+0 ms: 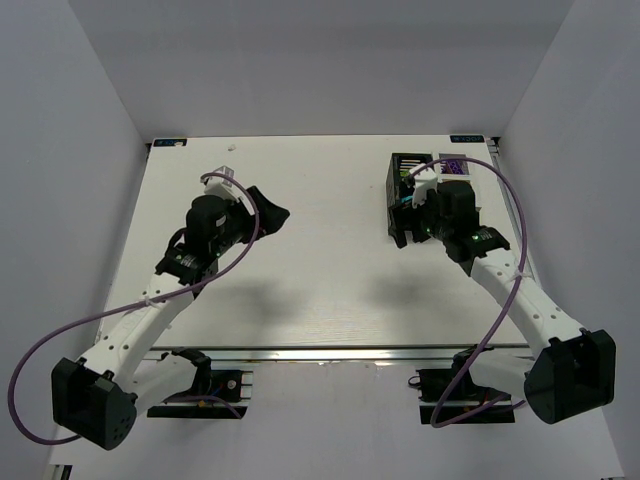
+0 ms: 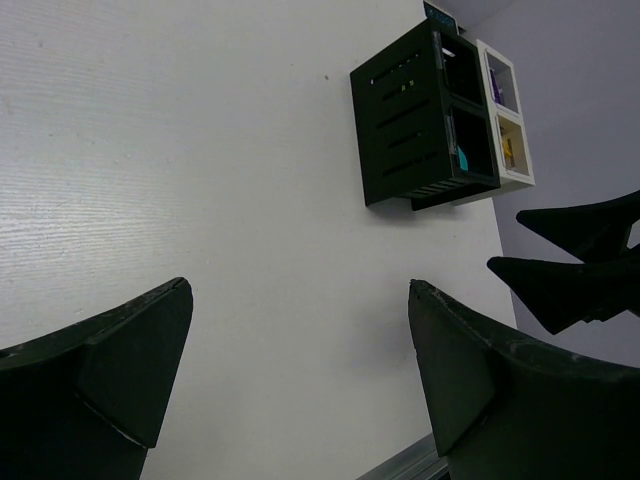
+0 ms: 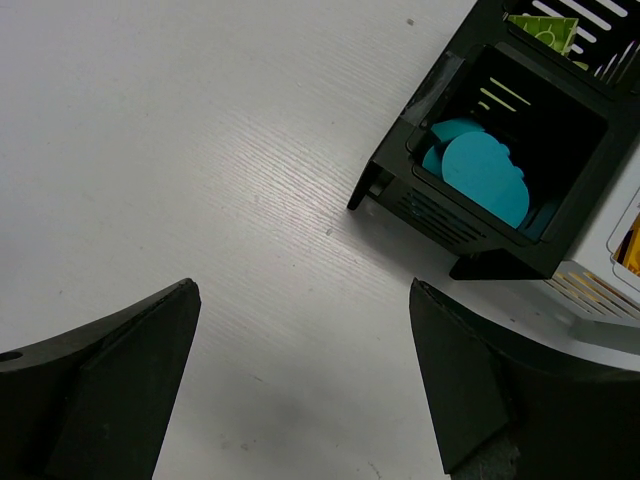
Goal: Sort the legos into containers by color
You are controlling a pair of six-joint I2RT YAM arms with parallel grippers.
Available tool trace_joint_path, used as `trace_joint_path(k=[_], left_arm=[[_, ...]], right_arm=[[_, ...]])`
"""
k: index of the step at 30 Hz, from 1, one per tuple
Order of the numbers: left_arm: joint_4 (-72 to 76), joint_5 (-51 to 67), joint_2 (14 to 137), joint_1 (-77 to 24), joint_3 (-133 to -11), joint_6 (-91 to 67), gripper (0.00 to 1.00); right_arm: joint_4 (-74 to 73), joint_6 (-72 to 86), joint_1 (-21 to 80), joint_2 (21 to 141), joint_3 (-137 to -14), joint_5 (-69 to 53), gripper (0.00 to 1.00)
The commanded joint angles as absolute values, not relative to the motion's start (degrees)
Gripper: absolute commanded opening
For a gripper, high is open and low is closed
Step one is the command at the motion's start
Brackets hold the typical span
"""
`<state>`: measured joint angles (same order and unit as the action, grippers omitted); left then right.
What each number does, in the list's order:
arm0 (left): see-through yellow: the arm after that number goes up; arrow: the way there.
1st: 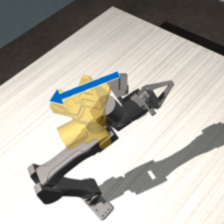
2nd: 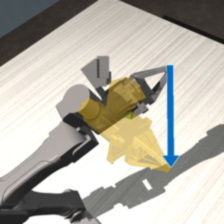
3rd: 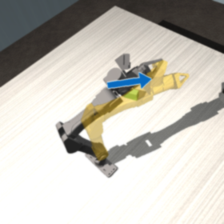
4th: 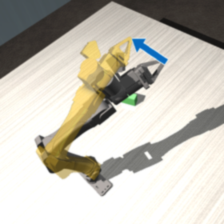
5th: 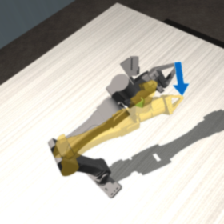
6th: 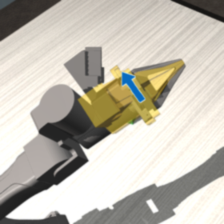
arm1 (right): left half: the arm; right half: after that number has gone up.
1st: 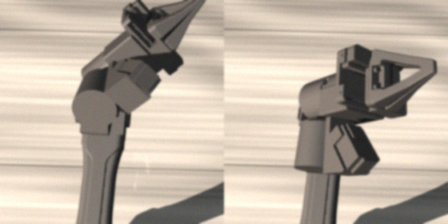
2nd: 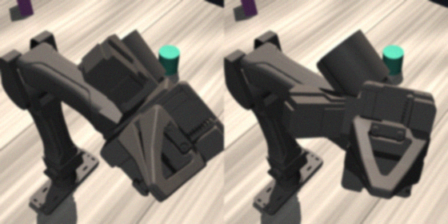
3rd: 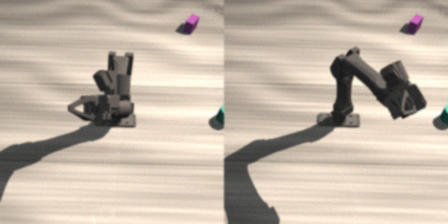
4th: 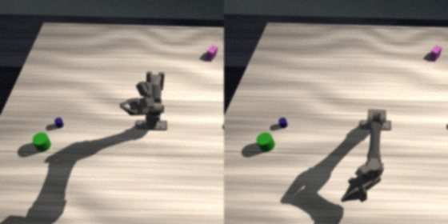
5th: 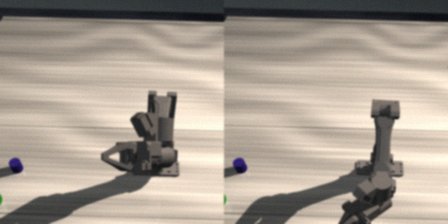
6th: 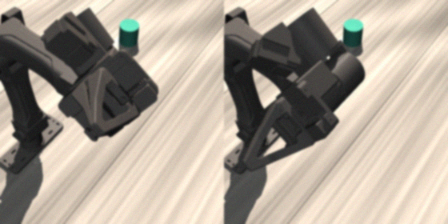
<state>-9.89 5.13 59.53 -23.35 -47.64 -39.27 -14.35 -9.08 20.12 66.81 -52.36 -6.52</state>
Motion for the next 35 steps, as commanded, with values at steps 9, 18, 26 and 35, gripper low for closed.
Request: trace_joint_path(k=[9,18,26,35], left_arm=[[-9.40,3.60,55.55,-23.03,-47.64,-39.02,0.98],[-9.67,3.34,55.28,-23.03,-47.72,-39.11,0.98],[-9.05,3.52,55.46,-23.03,-47.37,-39.20,0.98],[-8.17,3.60,55.63,-23.03,-47.20,-39.02,0.98]], right_arm=[[-10.46,-6.86,19.51,64.69,-53.26,-7.12,0.89],[-9.58,-6.59,19.51,64.16,-52.21,-6.42,0.89],[-9.32,-7.21,19.51,63.90,-51.94,-6.41,0.89],[-8.44,-6.77,19.51,63.81,-50.63,-8.17,0.89]])
